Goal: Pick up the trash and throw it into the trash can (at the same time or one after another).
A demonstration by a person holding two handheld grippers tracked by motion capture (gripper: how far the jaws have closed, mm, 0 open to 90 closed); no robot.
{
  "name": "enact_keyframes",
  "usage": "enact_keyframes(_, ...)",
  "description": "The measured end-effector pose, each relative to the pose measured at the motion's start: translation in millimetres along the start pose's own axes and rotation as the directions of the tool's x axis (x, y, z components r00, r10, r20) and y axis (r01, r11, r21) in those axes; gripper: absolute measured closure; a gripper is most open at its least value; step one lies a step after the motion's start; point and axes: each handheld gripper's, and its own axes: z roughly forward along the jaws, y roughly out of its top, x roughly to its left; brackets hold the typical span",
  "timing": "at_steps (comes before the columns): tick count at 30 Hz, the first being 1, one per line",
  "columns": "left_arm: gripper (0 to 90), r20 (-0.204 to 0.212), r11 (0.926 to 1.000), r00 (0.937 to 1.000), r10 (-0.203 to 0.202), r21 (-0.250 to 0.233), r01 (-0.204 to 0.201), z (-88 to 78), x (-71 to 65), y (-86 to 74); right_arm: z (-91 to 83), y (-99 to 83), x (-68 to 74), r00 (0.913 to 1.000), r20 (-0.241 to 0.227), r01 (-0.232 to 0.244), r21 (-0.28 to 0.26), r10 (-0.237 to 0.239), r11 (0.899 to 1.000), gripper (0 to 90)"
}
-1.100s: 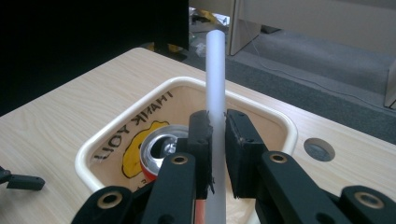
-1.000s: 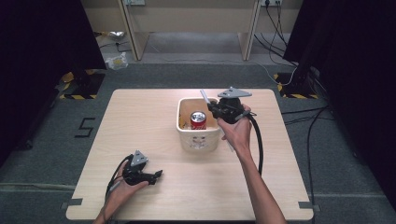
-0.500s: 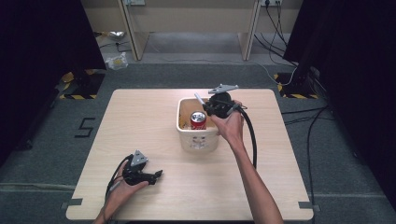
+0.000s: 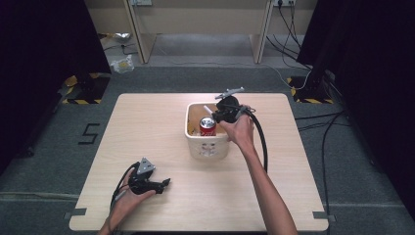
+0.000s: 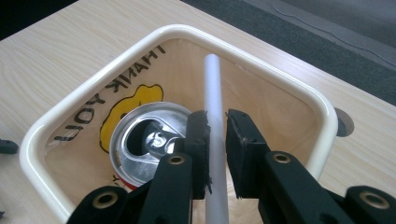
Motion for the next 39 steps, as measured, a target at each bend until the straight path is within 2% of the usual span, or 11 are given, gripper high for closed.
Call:
enact_keyframes(3, 14.0, -0.001, 1.0000, 1.0000, 0.000, 0.001, 0.000, -0.1, -0.1, 0.0, 1.4, 1.7, -0.3, 1.0000, 0.004, 0.003, 0.002, -0.003, 1.000, 77.6)
enact_keyframes(5, 14.1, 0.001, 1.0000, 1.0000, 0.000, 0.000, 0.000, 0.0, 0.0, 0.0, -1.0, 5.3, -0.3, 0.9998, 0.011, -0.016, -0.011, 0.016, 1.000, 72.1)
enact_keyframes(6, 14.1, 0.001, 1.0000, 1.0000, 0.000, 0.000, 0.000, 0.0, 0.0, 0.0, -1.0, 5.3, -0.3, 0.9998, 0.011, -0.016, -0.011, 0.016, 1.000, 72.1)
enact_keyframes(12, 14.1, 0.000, 1.0000, 1.0000, 0.000, 0.000, 0.000, 0.0, 0.0, 0.0, -16.0, 9.1, 0.4, 0.9997, 0.017, -0.018, -0.058, 0.019, 0.998, 61.7)
enact_keyframes(14, 14.1, 0.000, 1.0000, 1.0000, 0.000, 0.000, 0.000, 0.0, 0.0, 0.0, -18.9, 9.2, 0.3, 0.9996, 0.020, -0.016, -0.071, 0.018, 0.997, 60.7)
enact_keyframes(15, 14.1, 0.001, 1.0000, 1.0000, 0.000, 0.000, 0.000, 0.0, 0.0, 0.0, -26.7, 9.4, 0.0, 0.9995, 0.025, -0.018, -0.094, 0.020, 0.995, 57.0)
enact_keyframes(20, 14.0, 0.000, 1.0000, 1.0000, 0.000, 0.000, 0.000, 0.0, 0.0, 0.0, -40.0, 8.6, -2.3, 0.9994, 0.023, -0.025, -0.133, 0.028, 0.991, 53.8)
enact_keyframes(24, 14.0, -0.001, 1.0000, 1.0000, 0.000, 0.001, 0.000, -0.1, -0.1, 0.0, -59.5, 6.1, -6.5, 0.9985, 0.030, -0.041, -0.189, 0.047, 0.981, 46.7)
enact_keyframes(26, 14.0, -0.001, 1.0000, 1.0000, 0.000, 0.001, 0.000, 0.0, -0.1, 0.0, -67.8, 4.8, -7.5, 0.9983, 0.030, -0.043, -0.212, 0.050, 0.976, 46.4)
enact_keyframes(29, 14.0, -0.001, 1.0000, 1.0000, 0.000, 0.001, 0.000, -0.1, -0.1, 0.0, -75.2, 1.7, -8.4, 0.9983, 0.039, -0.033, -0.220, 0.042, 0.975, 46.3)
enact_keyframes(39, 14.0, -0.002, 1.0000, 1.0000, -0.001, -0.003, 0.001, 0.2, -0.2, -0.1, -79.6, -8.6, -10.1, 0.9983, 0.044, -0.027, -0.232, 0.038, 0.972, 44.2)
